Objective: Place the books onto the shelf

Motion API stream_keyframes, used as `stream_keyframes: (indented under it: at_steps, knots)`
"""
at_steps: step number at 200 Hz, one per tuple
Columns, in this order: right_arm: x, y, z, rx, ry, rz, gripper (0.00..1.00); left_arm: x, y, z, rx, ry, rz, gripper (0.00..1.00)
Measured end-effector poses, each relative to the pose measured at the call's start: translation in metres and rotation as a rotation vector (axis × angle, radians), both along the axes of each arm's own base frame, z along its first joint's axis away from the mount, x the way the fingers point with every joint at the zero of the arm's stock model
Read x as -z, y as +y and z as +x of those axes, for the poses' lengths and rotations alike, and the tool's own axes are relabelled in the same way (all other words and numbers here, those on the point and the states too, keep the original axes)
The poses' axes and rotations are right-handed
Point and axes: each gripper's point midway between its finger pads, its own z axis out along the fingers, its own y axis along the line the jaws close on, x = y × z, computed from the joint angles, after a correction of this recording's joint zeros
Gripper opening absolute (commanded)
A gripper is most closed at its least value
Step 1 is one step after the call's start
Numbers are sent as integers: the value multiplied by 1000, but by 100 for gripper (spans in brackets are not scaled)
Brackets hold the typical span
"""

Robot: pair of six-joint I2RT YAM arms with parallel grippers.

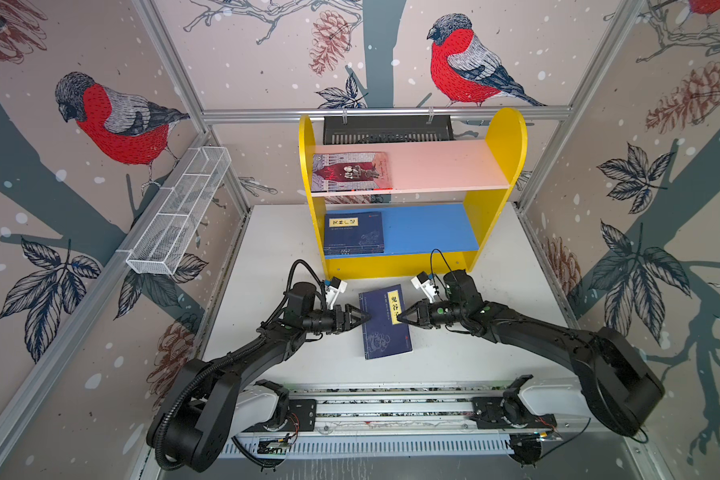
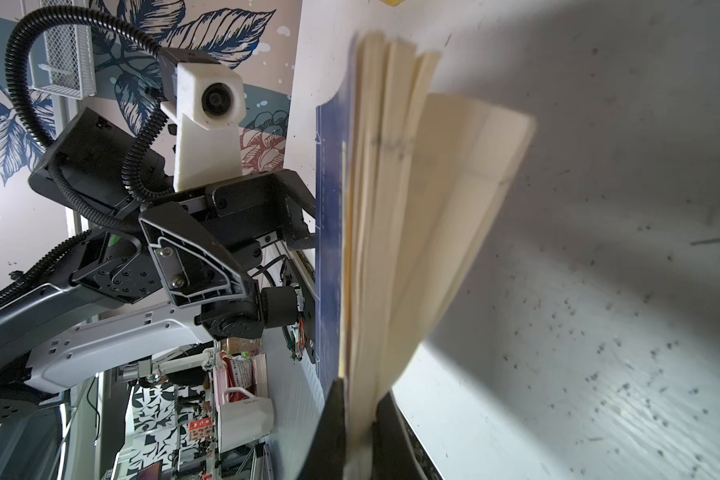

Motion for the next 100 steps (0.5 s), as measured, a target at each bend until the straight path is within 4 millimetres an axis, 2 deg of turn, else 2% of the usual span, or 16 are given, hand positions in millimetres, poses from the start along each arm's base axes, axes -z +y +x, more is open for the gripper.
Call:
stream_keyframes:
  at_steps: [66, 75, 100]
  knots:
    - [-10, 10, -2, -40, -22, 36, 1, -12, -3, 1, 9, 18, -64, 62]
    - [-10, 10, -2, -42, -19, 35, 1, -14, -3, 2, 4, 26, -68, 54]
    - [-6, 11, -1, -43, -11, 30, 3, -17, -2, 4, -3, 22, -73, 23]
